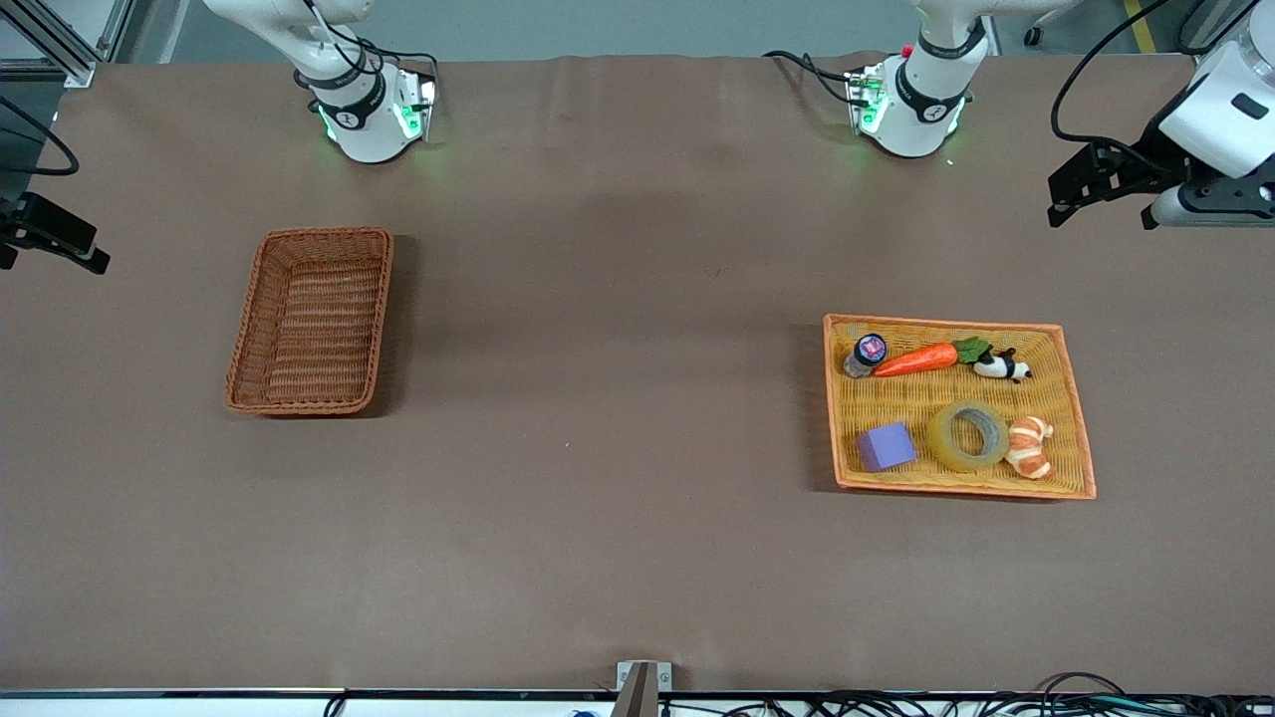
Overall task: Move tape to another basket
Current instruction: 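Move the left gripper over the tray toward the yellow tape roll, then lower the left gripper onto the tape roll and grasp its rim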
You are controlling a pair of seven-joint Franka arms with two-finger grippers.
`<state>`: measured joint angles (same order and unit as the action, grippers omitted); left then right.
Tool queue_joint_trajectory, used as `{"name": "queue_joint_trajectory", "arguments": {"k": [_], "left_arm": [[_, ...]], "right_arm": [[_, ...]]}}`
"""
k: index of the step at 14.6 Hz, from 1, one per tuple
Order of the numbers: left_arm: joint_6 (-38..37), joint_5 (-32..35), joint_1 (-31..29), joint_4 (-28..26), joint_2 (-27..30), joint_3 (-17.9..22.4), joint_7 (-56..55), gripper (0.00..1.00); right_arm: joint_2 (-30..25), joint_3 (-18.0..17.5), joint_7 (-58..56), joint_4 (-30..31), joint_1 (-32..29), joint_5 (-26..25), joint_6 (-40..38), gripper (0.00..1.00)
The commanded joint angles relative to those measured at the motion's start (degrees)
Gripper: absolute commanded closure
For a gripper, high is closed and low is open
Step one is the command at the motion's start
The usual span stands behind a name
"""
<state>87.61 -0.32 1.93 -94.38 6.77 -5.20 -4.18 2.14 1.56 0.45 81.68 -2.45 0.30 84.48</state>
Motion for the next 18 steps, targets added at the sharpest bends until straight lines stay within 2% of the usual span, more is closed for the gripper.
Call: {"name": "queue_joint_trajectory", "arguments": {"k": [1,5,7,8,10,13,16,18], "left_arm": [[-1.5,-1.3,-0.7,0.8,0.4,0.3,2.5,0.00],[-1.5,-0.3,-0.7,4.3,-3.9,0.9,3.3,0.00],[-1.0,-0.8,-1.3,2.6,-6.0,0.9,4.3,0.00],[1.6,-0.6,-2.0,0.2,-6.6,1.0,4.3,0.00],[10.7,0.0,-2.8,-7.0,-6.8,1.0,4.2,0.00],[29.2,0.3,-4.7,-19.7,-8.6,1.0,4.3,0.00],[38.3,1.5,-5.5,-22.6,-14.5,1.1,4.2,0.00],[42.4,6.0,-6.8,-22.8,-18.4,1.0,4.2,0.00]], "right_arm": [[-0.2,0.1,-1.0,0.1,-0.6,1.5,-0.2,0.00],[-0.2,0.1,-1.0,0.1,-0.6,1.5,-0.2,0.00],[-0.1,0.1,-1.0,0.1,-0.6,1.5,-0.2,0.00],[-0.1,0.1,-1.0,0.1,-0.6,1.5,-0.2,0.00],[-0.1,0.1,-1.0,0.2,-0.6,1.5,-0.2,0.00],[-0.1,0.1,-1.0,0.2,-0.6,1.5,-0.2,0.00],[-0.1,0.1,-1.0,0.2,-0.6,1.5,-0.2,0.00],[-0.1,0.1,-1.0,0.2,-0.7,1.5,-0.2,0.00]]}}
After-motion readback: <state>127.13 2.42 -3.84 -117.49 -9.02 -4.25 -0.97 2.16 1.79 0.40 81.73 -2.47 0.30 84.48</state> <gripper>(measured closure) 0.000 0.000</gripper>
